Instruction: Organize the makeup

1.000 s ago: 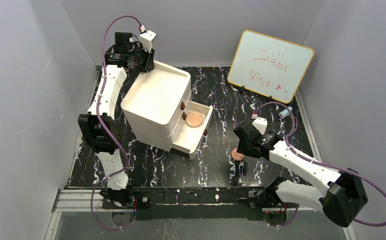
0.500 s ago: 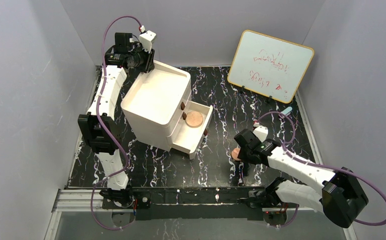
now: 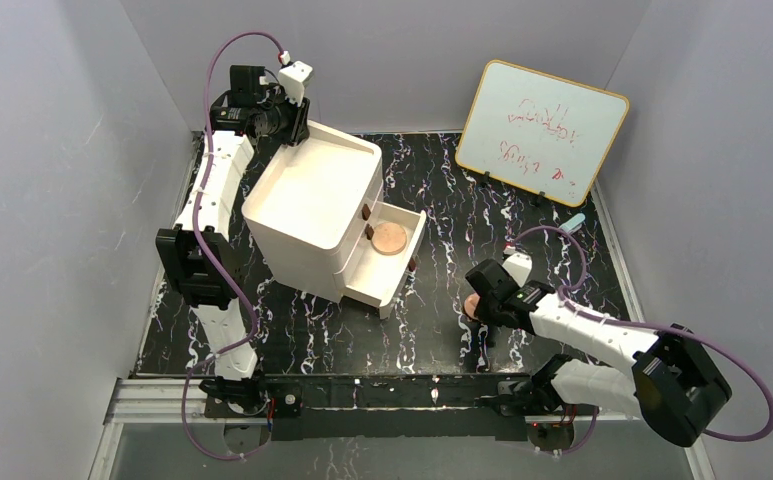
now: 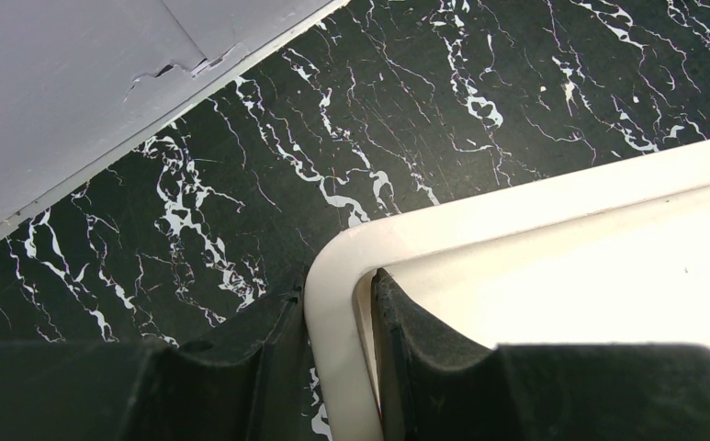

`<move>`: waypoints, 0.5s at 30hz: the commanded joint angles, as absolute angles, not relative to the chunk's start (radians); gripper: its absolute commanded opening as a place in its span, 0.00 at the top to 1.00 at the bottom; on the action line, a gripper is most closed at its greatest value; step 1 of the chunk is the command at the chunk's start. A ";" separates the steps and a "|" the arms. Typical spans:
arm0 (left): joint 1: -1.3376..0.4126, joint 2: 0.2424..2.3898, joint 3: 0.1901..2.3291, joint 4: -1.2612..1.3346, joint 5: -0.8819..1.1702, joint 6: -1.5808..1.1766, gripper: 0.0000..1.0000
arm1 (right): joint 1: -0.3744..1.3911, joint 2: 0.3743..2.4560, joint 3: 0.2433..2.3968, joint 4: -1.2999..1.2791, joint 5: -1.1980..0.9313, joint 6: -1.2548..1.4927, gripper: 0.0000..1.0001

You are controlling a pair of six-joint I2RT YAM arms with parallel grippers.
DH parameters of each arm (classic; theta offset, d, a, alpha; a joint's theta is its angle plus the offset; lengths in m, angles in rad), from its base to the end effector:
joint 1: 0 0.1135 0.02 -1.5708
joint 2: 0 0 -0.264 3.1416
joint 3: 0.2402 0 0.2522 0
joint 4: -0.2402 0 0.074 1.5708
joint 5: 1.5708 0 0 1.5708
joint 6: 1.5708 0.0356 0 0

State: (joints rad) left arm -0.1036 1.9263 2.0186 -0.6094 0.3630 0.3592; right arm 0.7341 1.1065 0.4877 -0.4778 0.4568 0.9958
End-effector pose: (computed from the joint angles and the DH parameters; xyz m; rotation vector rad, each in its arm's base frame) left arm 0.4398 -0.0584 0.3903 0.6821 1.9422 -0.2208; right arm 0.1475 0.1119 0.1621 0.4642 2.4539 0.0826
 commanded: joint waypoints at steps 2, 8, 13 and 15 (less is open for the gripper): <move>-0.100 1.922 1.986 -0.641 0.347 0.417 1.00 | 0.732 1.129 0.466 -0.448 0.475 1.003 0.99; -0.101 1.936 1.998 -0.646 0.346 0.414 1.00 | 0.738 1.070 0.556 -0.508 0.505 0.958 0.99; -0.103 1.936 2.002 -0.648 0.342 0.413 1.00 | 0.762 1.037 0.735 -0.567 0.557 0.878 0.99; -0.104 1.936 2.002 -0.651 0.339 0.413 1.00 | 0.777 1.058 0.814 -0.576 0.566 0.853 0.99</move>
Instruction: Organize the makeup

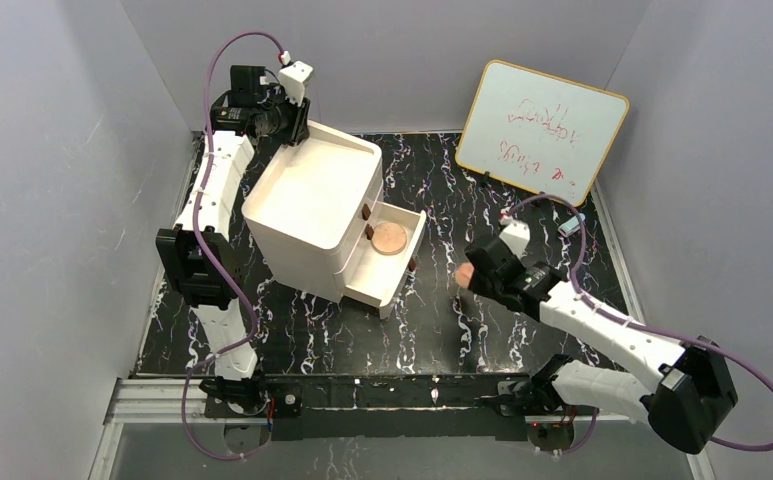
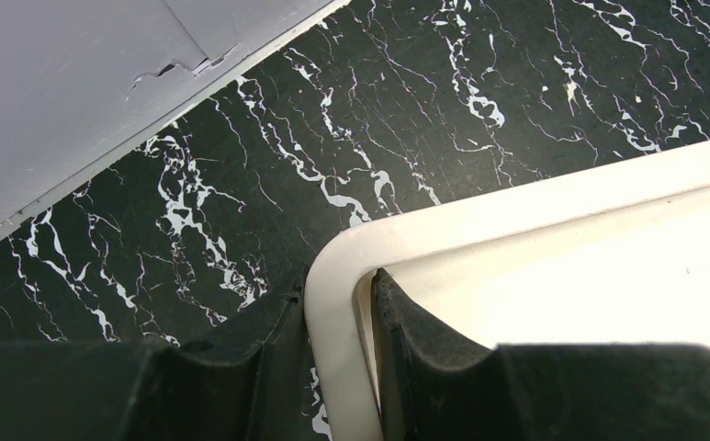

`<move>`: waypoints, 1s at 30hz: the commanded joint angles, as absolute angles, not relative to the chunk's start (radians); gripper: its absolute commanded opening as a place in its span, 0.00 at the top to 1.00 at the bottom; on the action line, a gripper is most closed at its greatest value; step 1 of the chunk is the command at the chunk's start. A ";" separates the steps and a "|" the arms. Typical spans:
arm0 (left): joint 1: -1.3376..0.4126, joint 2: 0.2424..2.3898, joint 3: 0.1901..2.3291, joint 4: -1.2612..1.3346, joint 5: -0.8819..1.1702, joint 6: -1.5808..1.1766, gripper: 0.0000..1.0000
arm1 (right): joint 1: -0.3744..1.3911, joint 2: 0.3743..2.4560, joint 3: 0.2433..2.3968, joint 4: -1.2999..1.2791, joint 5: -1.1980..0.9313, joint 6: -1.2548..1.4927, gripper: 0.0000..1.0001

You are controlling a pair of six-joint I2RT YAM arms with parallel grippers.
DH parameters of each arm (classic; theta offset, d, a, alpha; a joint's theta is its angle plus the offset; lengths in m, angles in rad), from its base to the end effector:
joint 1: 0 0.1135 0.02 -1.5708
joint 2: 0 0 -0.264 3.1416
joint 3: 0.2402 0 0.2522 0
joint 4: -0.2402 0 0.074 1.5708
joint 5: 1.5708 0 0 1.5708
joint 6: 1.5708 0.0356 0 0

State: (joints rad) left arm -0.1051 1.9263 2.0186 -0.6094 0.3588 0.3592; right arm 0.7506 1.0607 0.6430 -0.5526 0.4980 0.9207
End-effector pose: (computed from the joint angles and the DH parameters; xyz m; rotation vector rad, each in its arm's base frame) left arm 0.4398 -0.0590 0.3903 0.6813 1.9431 -0.2174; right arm 0.1570 0.1232 0.2125 0.3887 2.3543 0.1406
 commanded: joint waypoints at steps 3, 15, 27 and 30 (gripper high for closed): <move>-0.110 1.933 1.997 -0.652 0.333 0.416 1.00 | 0.797 1.095 0.906 -0.536 0.572 0.798 0.99; -0.118 1.936 2.004 -0.653 0.334 0.416 1.00 | 0.906 1.409 1.129 -0.332 0.466 0.765 0.99; -0.118 1.929 1.994 -0.655 0.321 0.422 1.00 | 1.052 1.644 1.233 -0.290 0.436 0.818 0.86; -0.118 1.931 1.996 -0.657 0.322 0.420 1.00 | 1.056 1.659 1.241 -0.297 0.436 0.812 0.41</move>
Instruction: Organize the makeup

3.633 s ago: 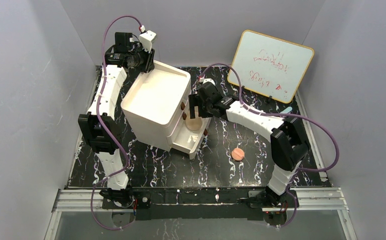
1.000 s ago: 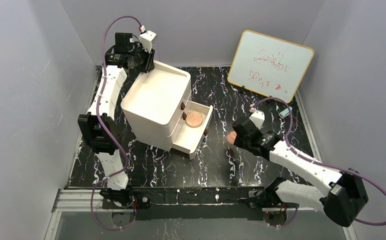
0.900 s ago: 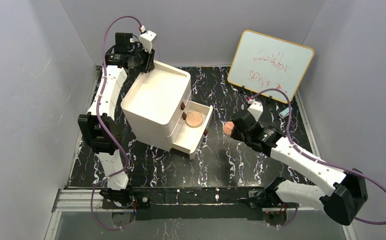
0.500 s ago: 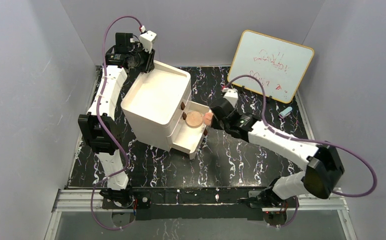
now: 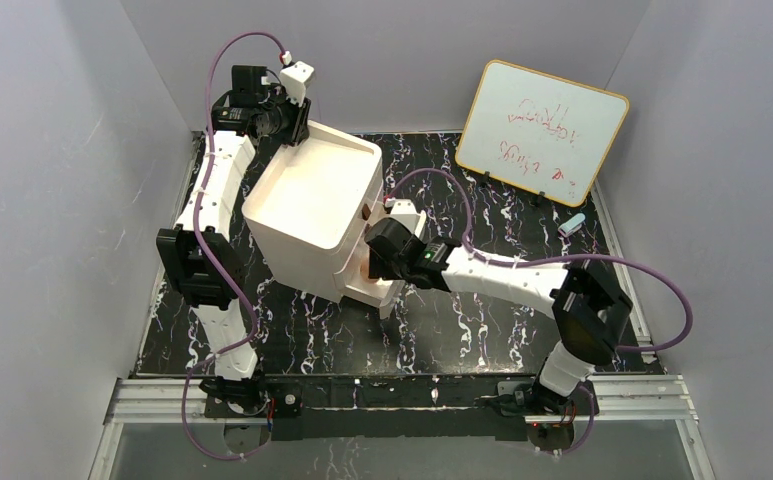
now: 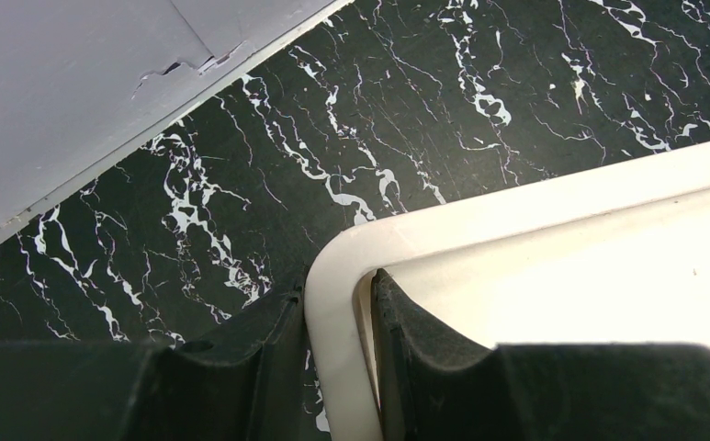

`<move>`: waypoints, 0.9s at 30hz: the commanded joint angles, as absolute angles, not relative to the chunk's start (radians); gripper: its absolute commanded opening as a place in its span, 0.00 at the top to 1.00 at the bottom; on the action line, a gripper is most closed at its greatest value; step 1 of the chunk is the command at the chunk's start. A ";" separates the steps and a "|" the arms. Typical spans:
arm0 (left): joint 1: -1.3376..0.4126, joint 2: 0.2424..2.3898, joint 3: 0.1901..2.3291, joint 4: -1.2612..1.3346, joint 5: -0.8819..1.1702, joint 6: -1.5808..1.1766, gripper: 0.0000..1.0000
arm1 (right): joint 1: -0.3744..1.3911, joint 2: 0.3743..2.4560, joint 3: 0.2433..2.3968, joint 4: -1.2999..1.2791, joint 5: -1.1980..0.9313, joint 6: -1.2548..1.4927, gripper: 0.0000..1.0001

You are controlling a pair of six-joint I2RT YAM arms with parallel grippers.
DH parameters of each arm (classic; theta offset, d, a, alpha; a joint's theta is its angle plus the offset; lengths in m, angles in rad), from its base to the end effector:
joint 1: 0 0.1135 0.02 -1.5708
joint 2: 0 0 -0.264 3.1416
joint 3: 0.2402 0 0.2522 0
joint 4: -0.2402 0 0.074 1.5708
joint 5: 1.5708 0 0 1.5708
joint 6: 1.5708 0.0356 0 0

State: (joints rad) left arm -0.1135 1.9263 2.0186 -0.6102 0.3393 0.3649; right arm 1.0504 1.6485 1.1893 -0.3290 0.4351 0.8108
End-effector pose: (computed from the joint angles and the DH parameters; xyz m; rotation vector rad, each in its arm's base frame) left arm 0.4395 -0.0620 0.3901 0.6847 1.9455 -0.1993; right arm 0.1928 0.3063 0.2465 -0.0667 2.3108 0.4577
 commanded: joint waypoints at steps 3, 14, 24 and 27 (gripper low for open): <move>-0.118 1.925 1.989 -0.654 0.321 0.422 1.00 | 1.057 1.656 1.256 -0.326 0.470 0.784 0.19; -0.118 1.923 1.986 -0.653 0.321 0.418 1.00 | 0.954 1.135 0.831 0.075 0.277 -0.114 0.01; -0.126 1.903 1.963 -0.640 0.326 0.405 1.00 | 0.787 1.157 0.818 -0.170 -0.233 -0.259 0.01; -0.134 1.884 1.936 -0.628 0.319 0.409 1.00 | 0.778 1.222 0.828 -0.198 -0.312 -0.288 0.01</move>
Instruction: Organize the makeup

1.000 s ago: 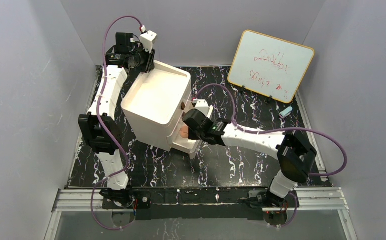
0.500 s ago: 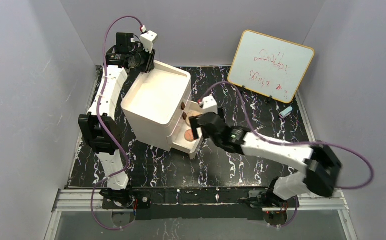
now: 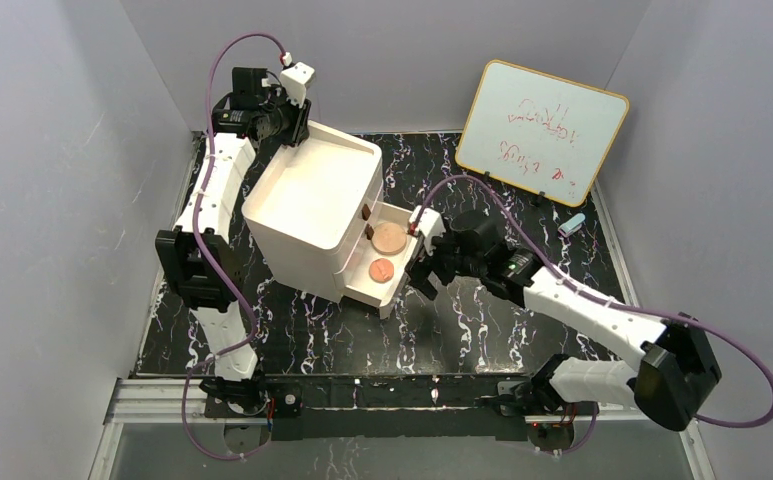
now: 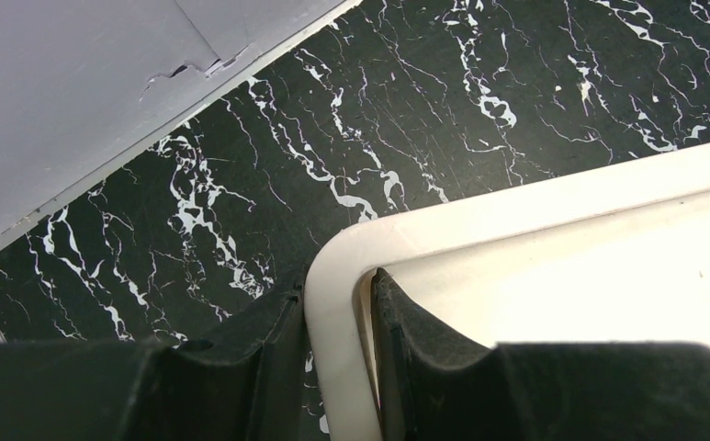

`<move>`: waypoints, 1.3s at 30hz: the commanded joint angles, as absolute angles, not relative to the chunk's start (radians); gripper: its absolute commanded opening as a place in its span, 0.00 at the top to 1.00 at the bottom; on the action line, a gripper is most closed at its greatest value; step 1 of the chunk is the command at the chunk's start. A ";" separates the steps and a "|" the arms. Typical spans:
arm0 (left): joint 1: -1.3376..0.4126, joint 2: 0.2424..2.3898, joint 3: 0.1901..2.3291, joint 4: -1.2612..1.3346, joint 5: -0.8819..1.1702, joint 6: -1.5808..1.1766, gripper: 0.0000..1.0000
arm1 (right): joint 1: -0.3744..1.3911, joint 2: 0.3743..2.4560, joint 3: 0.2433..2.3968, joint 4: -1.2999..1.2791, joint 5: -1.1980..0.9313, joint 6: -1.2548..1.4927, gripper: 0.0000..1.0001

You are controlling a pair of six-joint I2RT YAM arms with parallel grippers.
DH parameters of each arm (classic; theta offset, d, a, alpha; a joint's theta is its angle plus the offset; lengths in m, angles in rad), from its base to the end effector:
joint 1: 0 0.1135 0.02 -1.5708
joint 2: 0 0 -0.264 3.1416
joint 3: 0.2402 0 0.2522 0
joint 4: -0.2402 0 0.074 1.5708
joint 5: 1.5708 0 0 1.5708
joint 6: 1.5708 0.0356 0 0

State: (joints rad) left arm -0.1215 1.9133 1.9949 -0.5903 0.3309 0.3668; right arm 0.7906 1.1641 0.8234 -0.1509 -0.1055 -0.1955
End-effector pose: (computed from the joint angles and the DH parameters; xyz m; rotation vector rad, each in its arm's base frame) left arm 0.4373 -0.0650 0.3895 0.6890 1.9360 -0.1920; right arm 0.1823 0.1895 0.2790 -1.0488 1.8121 0.4731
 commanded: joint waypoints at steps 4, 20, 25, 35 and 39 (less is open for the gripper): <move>-0.136 1.879 1.934 -0.627 0.319 0.407 1.00 | 0.769 1.343 0.877 -0.250 -0.376 -0.317 0.01; -0.143 1.872 1.909 -0.621 0.311 0.409 1.00 | 0.761 1.680 1.027 -0.083 -0.339 -0.352 0.01; -0.145 1.874 1.907 -0.621 0.301 0.413 1.00 | 0.763 1.827 1.191 -0.080 -0.403 -0.315 0.01; -0.146 1.874 1.898 -0.625 0.285 0.420 1.00 | 0.870 1.980 1.339 0.071 -0.399 -0.250 0.01; -0.146 1.879 1.900 -0.629 0.290 0.419 1.00 | 0.935 2.050 1.414 0.077 -0.379 -0.244 0.01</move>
